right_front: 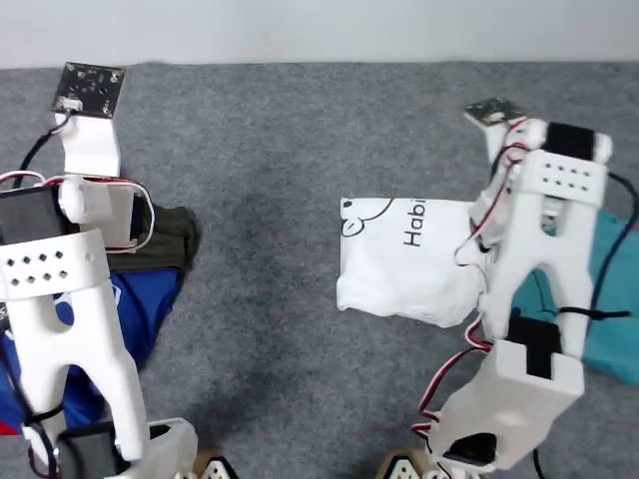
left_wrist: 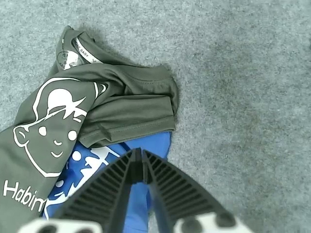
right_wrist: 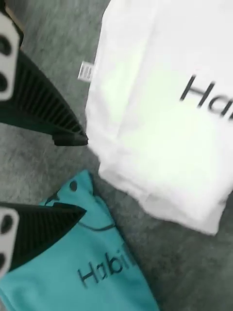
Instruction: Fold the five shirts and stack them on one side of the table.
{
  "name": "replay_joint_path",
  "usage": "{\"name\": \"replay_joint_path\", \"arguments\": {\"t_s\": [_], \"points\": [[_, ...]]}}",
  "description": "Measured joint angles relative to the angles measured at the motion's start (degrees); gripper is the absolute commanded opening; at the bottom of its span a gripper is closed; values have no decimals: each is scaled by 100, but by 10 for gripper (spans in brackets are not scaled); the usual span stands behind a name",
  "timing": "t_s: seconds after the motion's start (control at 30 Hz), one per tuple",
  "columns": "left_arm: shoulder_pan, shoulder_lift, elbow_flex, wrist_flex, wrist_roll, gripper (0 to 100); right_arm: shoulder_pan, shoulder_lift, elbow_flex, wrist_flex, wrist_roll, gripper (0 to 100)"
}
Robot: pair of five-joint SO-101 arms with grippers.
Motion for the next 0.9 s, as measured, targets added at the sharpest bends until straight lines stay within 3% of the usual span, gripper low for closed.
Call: {"name": "replay_joint_path", "arguments": {"t_s": [0.17, 0.37, 0.53, 0.9], "points": [[0, 0, 0, 0, 0, 6, -571, 0, 0, 0, -105, 6], [0, 0, 0, 0, 0, 6, -624, 598, -44, -53, -132, 36], [0, 0, 0, 0, 0, 6, -475, 870, -193, -378, -571, 165], [0, 0, 0, 0, -18, 6, -352, 1486, -431, -554, -1618, 158]]}}
